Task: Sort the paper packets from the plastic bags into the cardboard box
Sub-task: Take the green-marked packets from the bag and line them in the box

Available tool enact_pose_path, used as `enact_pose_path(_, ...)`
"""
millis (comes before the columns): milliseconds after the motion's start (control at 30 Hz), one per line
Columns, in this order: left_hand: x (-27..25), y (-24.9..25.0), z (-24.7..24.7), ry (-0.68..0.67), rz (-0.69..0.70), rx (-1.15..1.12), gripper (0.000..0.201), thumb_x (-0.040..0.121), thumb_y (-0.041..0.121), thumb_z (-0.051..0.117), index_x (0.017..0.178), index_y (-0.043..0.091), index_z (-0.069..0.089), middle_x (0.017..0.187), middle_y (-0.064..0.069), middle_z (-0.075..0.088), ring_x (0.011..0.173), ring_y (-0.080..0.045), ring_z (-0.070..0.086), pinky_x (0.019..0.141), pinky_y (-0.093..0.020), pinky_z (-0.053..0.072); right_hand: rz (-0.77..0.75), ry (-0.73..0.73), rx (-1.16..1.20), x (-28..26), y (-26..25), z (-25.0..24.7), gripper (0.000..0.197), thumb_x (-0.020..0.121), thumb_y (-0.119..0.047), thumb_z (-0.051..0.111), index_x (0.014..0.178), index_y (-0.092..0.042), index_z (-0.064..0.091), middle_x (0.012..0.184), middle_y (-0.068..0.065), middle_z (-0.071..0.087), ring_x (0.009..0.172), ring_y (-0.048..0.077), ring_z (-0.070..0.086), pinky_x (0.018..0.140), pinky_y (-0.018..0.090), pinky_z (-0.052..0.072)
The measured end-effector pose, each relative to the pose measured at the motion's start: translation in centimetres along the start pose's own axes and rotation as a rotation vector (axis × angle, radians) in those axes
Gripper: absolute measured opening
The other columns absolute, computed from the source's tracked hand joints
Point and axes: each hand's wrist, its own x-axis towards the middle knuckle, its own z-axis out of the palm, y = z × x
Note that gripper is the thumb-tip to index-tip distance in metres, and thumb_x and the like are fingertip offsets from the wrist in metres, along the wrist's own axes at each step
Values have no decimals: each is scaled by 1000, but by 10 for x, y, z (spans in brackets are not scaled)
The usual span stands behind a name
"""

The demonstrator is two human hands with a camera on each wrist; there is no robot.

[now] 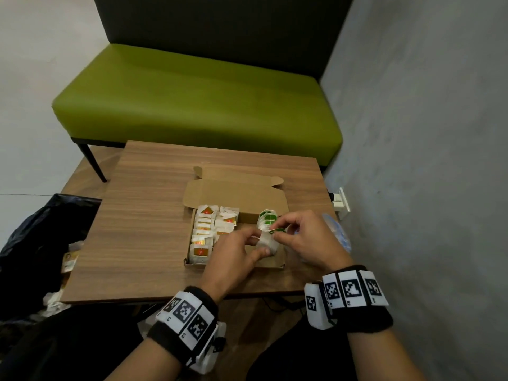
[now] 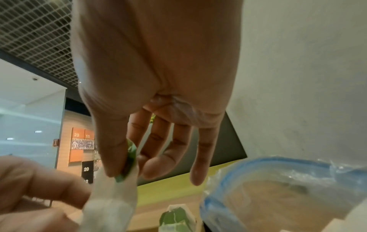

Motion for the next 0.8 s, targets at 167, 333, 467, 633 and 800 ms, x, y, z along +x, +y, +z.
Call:
enact_pose_path(167, -8, -8, 7, -18, -133, 116, 51, 88, 31, 72, 135, 25, 53, 122, 10, 66, 112, -5, 59, 98, -28, 51, 14, -34, -281, 7, 4, 9, 14, 87, -25, 72, 99, -29, 77, 93, -13, 70, 73, 2, 56, 71, 26, 47)
enact_pose_path(333, -16, -13, 13, -120, -138, 198, 34, 92, 25, 66, 125, 26, 60, 124, 8, 64, 112, -3, 58, 97, -25, 51, 49, -125, -440, 9, 4, 24, 17, 84, -34, 72, 102, -34, 73, 106, -6, 71, 99, 15, 63, 87, 41, 54)
enact_pose_path(467, -16, -14, 14, -86, -140, 207, 31, 92, 26, 66, 124, 26, 62, 121, 8, 66, 108, -4, 60, 95, -25, 53, 95, -186, -517, 14, 2, 31, 17, 82, -30, 75, 99, -33, 73, 106, -1, 69, 97, 19, 65, 84, 36, 55)
enact_pose_path(633, -11, -7, 19, -62, -147, 240, 37, 93, 24, 65, 130, 23, 59, 127, 4, 64, 114, -8, 60, 95, -24, 52, 126, -95, -603, 18, 1, 43, 19, 91, -19, 65, 106, -29, 71, 112, 4, 65, 104, 26, 62, 81, 36, 50)
enact_pose_path(800, -6, 2, 22, -106, -146, 294, 40, 94, 26, 62, 134, 21, 58, 123, -2, 67, 112, -14, 63, 94, -27, 51, 131, -16, -651, 18, 0, 51, 23, 92, -10, 59, 110, -20, 68, 111, 8, 66, 100, 28, 65, 78, 37, 50)
